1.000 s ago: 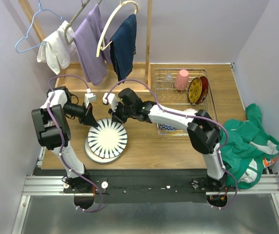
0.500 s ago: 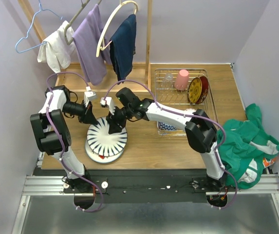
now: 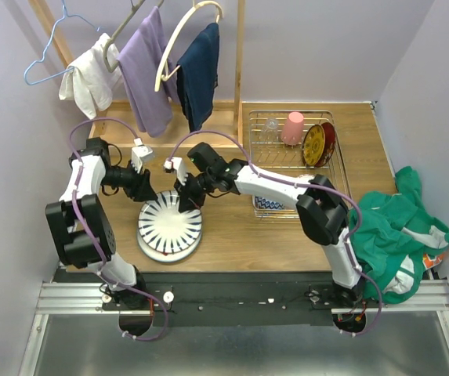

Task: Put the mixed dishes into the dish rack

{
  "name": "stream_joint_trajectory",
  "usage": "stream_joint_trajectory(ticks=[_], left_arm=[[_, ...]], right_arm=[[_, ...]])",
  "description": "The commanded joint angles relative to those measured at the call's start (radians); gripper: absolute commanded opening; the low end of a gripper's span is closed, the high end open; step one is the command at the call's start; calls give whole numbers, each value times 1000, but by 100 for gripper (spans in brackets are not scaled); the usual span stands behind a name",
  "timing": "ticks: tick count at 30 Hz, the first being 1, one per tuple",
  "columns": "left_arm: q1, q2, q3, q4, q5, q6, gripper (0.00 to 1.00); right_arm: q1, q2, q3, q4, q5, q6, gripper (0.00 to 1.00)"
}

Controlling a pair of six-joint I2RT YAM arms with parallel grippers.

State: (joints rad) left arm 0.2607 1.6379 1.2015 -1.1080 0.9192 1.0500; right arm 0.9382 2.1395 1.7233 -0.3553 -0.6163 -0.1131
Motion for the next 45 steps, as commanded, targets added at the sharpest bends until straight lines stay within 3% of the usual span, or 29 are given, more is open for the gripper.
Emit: stream_joint_trajectory(ticks=[1, 6, 13, 15, 16, 19, 25, 37, 40, 45], left_arm=[[5, -137, -8, 236, -22, -208, 60], [5, -219, 29, 220, -43, -240, 64], [2, -294, -89, 269, -74, -282, 69], [2, -302, -137, 275, -108, -269, 71], [2, -303, -151, 284, -137, -269, 72], [3, -305, -210, 353, -183, -329, 75], [6, -234, -253, 412, -223, -377, 76], [6, -24, -237, 406, -237, -246, 75], [6, 26, -208, 392, -218, -229, 66], [8, 76, -149, 343, -175, -186, 32]], right_arm=[[-13, -114, -25, -46, 85, -5, 0], [-13, -173, -62, -62, 99, -16, 0], [-13, -213, -97, -47, 101, 21, 2], [-15, -236, -110, -42, 116, 23, 35], [-15, -242, -129, -36, 134, 50, 64], [-16, -256, -163, -10, 207, 125, 84], [-56, -222, -220, 41, 188, 271, 88], [-75, -129, -165, 55, 150, 230, 88], [-75, -87, -142, 62, 141, 222, 87], [-75, -17, -85, 73, 144, 213, 85]])
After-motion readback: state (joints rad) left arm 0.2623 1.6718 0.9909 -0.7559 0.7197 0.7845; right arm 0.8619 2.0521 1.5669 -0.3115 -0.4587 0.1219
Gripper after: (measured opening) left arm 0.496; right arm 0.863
